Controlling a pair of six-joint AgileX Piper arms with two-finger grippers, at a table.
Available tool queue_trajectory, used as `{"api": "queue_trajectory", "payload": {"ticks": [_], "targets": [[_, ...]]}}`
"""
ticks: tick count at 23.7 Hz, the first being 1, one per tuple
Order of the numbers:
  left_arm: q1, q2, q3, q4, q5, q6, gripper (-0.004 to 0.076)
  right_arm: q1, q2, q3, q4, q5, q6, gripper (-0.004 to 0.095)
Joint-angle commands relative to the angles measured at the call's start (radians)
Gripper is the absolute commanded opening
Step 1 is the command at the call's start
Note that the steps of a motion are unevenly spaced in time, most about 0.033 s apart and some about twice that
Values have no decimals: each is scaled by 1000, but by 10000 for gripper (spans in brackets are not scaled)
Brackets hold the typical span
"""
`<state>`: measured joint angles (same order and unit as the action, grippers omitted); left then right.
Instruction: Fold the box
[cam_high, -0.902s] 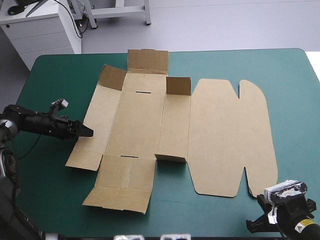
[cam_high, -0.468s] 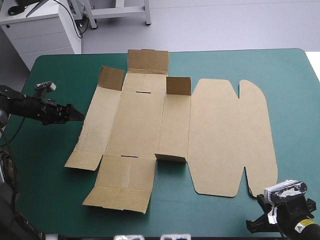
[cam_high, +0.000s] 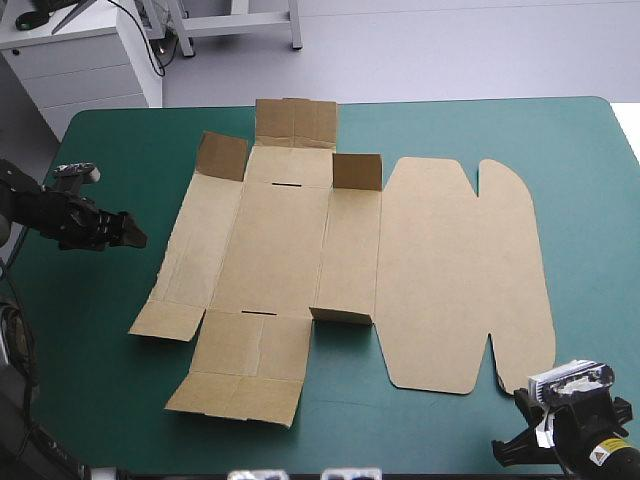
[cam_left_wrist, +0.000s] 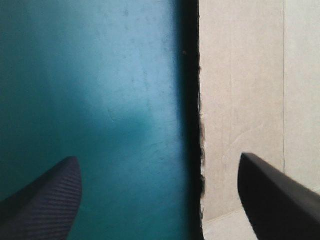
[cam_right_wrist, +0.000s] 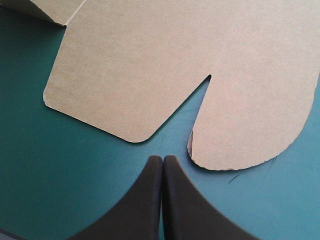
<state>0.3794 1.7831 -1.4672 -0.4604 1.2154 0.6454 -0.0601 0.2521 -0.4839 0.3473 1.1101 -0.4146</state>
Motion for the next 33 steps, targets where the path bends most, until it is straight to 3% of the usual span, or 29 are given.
{"api": "queue_trajectory", "payload": {"ticks": [1, 14, 33], "targets": [[-3, -56, -20, -44, 79, -8, 606, 0, 12, -26, 18, -56, -2, -19], [-14, 36, 180, -186, 79, 82, 606, 0, 12, -26, 16, -56, -2, -19], [-133, 37, 199, -326, 81, 80, 601, 0, 12, -26, 16, -56, -2, -19]]}}
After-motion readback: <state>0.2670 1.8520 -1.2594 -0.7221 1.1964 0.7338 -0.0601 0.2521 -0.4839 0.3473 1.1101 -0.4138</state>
